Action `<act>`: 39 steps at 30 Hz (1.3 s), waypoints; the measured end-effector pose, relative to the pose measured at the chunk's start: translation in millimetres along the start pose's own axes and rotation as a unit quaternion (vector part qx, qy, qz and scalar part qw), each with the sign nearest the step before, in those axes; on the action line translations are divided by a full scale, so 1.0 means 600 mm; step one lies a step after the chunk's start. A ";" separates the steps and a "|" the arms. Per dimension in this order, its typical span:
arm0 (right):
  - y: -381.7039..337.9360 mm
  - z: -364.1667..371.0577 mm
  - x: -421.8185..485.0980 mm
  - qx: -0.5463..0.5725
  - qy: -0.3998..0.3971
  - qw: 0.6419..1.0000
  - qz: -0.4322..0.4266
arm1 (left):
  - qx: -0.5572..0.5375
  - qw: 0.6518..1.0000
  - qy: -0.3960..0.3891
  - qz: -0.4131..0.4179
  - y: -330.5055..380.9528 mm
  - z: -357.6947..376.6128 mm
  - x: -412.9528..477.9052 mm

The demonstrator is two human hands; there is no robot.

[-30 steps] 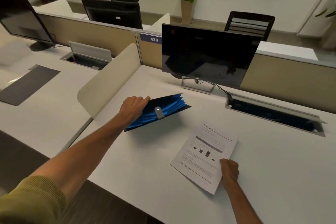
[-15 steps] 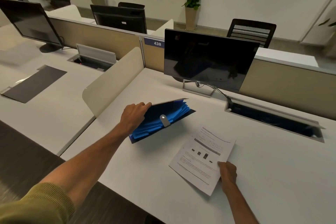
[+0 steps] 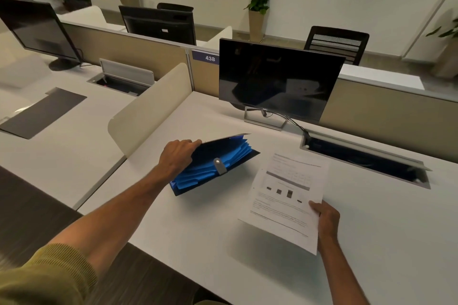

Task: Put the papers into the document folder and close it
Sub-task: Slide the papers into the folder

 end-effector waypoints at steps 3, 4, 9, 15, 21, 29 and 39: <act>-0.032 0.020 0.001 0.014 -0.041 0.999 -0.017 | 0.000 1.000 -0.002 -0.005 0.000 0.001 -0.001; -0.038 0.029 0.003 0.013 -0.059 0.998 -0.013 | -0.002 1.000 -0.004 -0.005 0.000 0.001 -0.001; -0.058 0.088 0.017 -0.049 -0.173 0.983 0.022 | -0.011 1.000 -0.009 -0.007 0.004 -0.004 0.000; -0.070 0.162 0.005 -0.123 -0.193 0.971 0.063 | -0.010 1.000 -0.024 -0.006 0.017 0.000 -0.002; -0.059 0.209 -0.024 -0.106 -0.147 0.981 0.068 | -0.013 1.000 -0.018 0.018 0.027 0.011 -0.006; -0.011 0.248 -0.046 -0.064 -0.051 0.996 0.045 | -0.057 0.997 -0.036 0.025 0.046 0.033 -0.008; 0.054 0.289 -0.041 -0.059 -0.008 0.996 0.062 | -0.105 0.990 -0.066 0.066 0.097 0.046 -0.024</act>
Point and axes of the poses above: each hand's wrist, its own x-axis towards the middle knuckle, its own z-axis out of the palm, y = z × x, the point moved 3 cm from there along x, towards the middle knuckle, and after that the axes turned 6 degrees about z, right-handed, at the moved point
